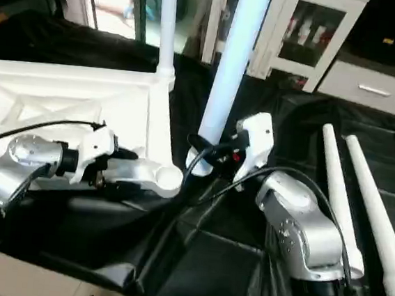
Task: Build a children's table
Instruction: Pick table leg
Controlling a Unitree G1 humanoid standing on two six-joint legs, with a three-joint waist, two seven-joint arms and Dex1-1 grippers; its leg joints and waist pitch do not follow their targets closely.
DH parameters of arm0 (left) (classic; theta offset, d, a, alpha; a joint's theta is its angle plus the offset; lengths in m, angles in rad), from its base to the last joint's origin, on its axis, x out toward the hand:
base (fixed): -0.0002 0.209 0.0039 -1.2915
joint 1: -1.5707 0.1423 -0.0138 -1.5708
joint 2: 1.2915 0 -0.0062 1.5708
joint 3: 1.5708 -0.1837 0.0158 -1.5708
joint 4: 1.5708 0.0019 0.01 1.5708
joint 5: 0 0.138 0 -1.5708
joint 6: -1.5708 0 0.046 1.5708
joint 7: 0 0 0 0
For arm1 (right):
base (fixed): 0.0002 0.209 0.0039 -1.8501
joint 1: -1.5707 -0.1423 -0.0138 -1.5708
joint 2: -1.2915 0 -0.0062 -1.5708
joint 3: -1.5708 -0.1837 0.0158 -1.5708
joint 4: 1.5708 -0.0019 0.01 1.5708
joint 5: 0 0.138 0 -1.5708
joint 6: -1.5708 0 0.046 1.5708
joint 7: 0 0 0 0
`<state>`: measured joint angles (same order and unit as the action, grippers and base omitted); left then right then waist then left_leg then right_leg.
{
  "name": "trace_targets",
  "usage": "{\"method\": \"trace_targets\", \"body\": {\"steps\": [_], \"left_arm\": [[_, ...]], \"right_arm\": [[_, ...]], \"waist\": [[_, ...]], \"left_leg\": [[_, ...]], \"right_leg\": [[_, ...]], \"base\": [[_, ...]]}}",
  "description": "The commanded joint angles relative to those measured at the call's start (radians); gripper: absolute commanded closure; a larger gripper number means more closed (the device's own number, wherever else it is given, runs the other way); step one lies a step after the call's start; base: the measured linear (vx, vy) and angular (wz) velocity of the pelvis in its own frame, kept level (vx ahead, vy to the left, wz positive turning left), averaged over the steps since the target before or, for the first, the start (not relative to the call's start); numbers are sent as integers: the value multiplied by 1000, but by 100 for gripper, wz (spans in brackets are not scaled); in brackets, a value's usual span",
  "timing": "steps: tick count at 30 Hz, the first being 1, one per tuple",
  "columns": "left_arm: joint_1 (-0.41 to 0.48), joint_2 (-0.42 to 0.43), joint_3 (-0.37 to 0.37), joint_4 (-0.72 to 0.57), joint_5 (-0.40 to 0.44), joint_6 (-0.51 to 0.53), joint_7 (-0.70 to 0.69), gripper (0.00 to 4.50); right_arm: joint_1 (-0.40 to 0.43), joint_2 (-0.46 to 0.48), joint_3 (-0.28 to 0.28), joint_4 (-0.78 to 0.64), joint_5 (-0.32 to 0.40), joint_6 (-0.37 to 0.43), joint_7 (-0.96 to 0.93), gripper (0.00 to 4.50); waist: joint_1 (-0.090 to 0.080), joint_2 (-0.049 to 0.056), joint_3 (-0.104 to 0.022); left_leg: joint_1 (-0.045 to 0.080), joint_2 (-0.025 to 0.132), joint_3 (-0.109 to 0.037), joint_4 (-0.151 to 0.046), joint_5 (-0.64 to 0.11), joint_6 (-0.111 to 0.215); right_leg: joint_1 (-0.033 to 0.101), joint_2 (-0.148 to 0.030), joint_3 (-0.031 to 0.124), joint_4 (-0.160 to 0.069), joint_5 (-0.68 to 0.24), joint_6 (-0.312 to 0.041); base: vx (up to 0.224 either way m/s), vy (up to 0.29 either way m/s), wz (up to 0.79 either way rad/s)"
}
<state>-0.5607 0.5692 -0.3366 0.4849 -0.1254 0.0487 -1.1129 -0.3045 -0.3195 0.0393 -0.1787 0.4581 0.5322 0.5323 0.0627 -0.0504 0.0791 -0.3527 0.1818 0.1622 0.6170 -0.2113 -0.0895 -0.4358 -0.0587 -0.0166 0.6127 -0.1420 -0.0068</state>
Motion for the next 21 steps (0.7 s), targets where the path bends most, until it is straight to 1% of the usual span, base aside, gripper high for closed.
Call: {"method": "trace_targets", "body": {"steps": [1, 2, 3, 4, 5, 6, 7, 8, 9, 10, 11, 12, 14, 15, 18, 21], "left_arm": [[-1, 15, -13, -28, -7, 15, -42, 105], [3, 18, -13, -35, -10, 19, -53, 105], [5, 21, -13, -40, -10, 21, -59, 114], [17, 26, -13, -57, -12, 22, -70, 124], [18, 27, -13, -60, -12, 22, -72, 134], [28, 30, -13, -71, -10, 21, -71, 141], [30, 30, -13, -73, -8, 20, -68, 141], [37, 26, -14, -63, 11, 4, -48, 145], [38, 24, -15, -53, 20, -4, -40, 149], [38, 24, -15, -51, 22, -6, -38, 172], [37, 20, -15, -37, 34, -16, -35, 172], [38, 16, -15, -29, 41, -20, -36, 182], [37, 11, -11, -19, 47, -21, -38, 190], [38, 10, -8, -18, 47, -19, -38, 211], [38, 10, 5, -13, 39, -13, -40, 234], [40, 17, 12, -14, 39, -10, -42, 266]], "right_arm": [[9, -11, -23, -32, -11, -22, 0, 262], [10, -12, -23, -34, -11, -23, 1, 262], [11, -12, -23, -35, -12, -23, 1, 262], [13, -12, -21, -37, -12, -22, 3, 262], [13, -12, -21, -37, -12, -22, 3, 262], [14, -12, -19, -36, -13, -23, 5, 262], [13, -12, -19, -35, -13, -23, 5, 262], [8, -10, -16, -29, -14, -24, 7, 262], [5, -9, -15, -26, -14, -24, 8, 262], [5, -9, -14, -25, -14, -24, 8, 262], [0, -7, -11, -20, -14, -26, 10, 262], [-5, -7, -6, -15, -14, -27, 15, 262], [-12, -3, -1, -9, -13, -28, 18, 262], [-14, -2, 0, -8, -13, -28, 17, 262], [-18, 2, 4, -5, -14, -29, 19, 262], [-21, 1, 8, -3, -16, -31, 23, 262]], "waist": [[2, 19, -71], [2, 19, -71], [1, 17, -70], [2, 18, -70], [3, 14, -72], [2, 12, -72], [1, 15, -71], [0, 6, -72], [1, 9, -71], [1, 9, -71], [2, 8, -72], [2, 5, -72], [2, 5, -71], [2, 5, -71], [2, 5, -71], [3, 5, -71]], "left_leg": [[2, 28, -4, -89, -224, -36], [2, 28, -5, -89, -224, -37], [2, 29, -4, -90, -223, -35], [2, 29, -4, -89, -224, -35], [3, 30, -4, -89, -218, -33], [2, 31, -4, -89, -217, -32], [2, 31, -3, -89, -219, -32], [1, 30, -2, -88, -215, -29], [1, 30, -2, -89, -214, -26], [1, 29, -2, -88, -214, -25], [1, 30, -3, -89, -212, -23], [1, 30, -3, -89, -212, -23], [0, 30, -3, -89, -214, -22], [1, 30, -3, -89, -217, -23], [2, 30, -3, -90, -223, -25], [1, 30, -4, -90, -221, -25]], "right_leg": [[60, -59, 31, -65, -303, -167], [60, -59, 31, -65, -302, -168], [59, -58, 31, -64, -294, -172], [59, -59, 31, -63, -293, -173], [60, -61, 32, -61, -291, -177], [60, -61, 32, -63, -295, -178], [59, -61, 32, -63, -298, -178], [59, -60, 32, -64, -298, -176], [59, -61, 32, -64, -309, -170], [58, -60, 32, -64, -314, -167], [58, -61, 33, -66, -320, -164], [59, -61, 32, -66, -324, -161], [58, -63, 33, -68, -342, -154], [57, -63, 33, -68, -350, -152], [54, -63, 33, -69, -370, -143], [55, -63, 33, -68, -361, -144]], "base": [[0, 0, 0], [0, 0, 0], [0, 0, 0], [0, 0, 0], [0, 0, 0], [0, 0, 0], [0, 0, 0], [0, 0, 0], [0, 0, 0], [0, 0, 0], [0, 0, 0], [0, 0, 0], [0, 0, 0], [0, 0, 0], [0, 0, 0], [0, 0, 0]]}}
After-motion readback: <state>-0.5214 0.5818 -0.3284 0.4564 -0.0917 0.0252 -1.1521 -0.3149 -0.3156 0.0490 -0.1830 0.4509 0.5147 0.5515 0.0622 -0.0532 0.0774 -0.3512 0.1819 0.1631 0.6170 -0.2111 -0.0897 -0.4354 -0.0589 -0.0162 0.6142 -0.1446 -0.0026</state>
